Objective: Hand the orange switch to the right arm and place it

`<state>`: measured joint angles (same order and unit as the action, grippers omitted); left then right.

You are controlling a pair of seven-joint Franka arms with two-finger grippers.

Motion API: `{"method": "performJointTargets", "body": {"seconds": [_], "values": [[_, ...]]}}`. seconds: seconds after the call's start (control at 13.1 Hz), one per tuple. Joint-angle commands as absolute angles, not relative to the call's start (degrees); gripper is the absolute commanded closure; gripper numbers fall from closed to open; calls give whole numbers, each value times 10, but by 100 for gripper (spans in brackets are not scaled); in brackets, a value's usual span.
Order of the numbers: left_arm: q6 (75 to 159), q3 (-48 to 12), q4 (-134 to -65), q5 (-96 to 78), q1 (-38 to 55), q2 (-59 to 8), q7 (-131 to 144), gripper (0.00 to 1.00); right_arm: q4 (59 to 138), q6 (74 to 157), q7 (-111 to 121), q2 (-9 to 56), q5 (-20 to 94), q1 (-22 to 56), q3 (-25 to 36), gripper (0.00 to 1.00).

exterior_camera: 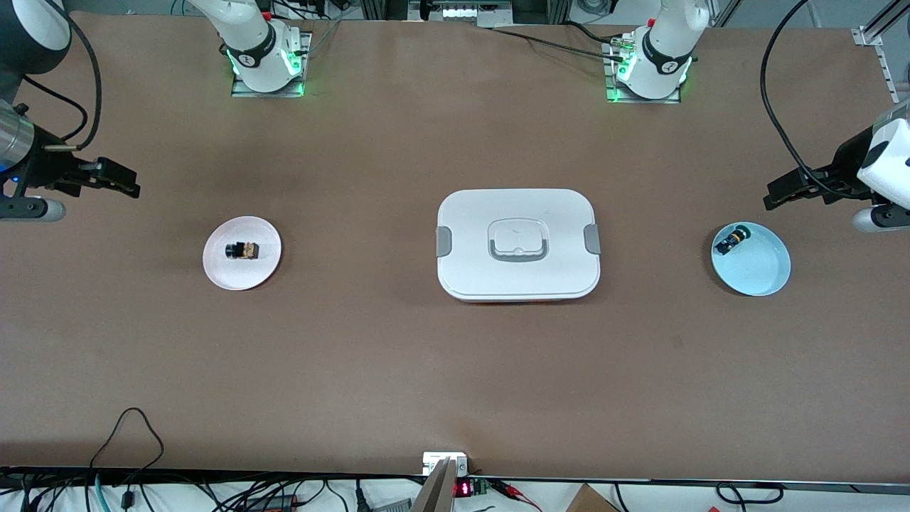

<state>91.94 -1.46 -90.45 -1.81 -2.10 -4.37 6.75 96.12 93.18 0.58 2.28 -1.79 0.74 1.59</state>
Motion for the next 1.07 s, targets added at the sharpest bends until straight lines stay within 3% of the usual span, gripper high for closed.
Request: {"method": "performJointTargets", "body": {"seconds": [0.0, 0.31, 0.99], "values": [[913, -12, -889, -24, -17, -52, 71, 0, 969, 908, 6, -8, -26, 5, 11, 0], [913, -13, -889, -24, -17, -51, 73, 0, 923, 880, 5, 6, -25, 2, 12, 0], [917, -29, -889, 7, -16, -52, 83, 0, 923, 888, -3, 7, 0, 2, 12, 0]]}}
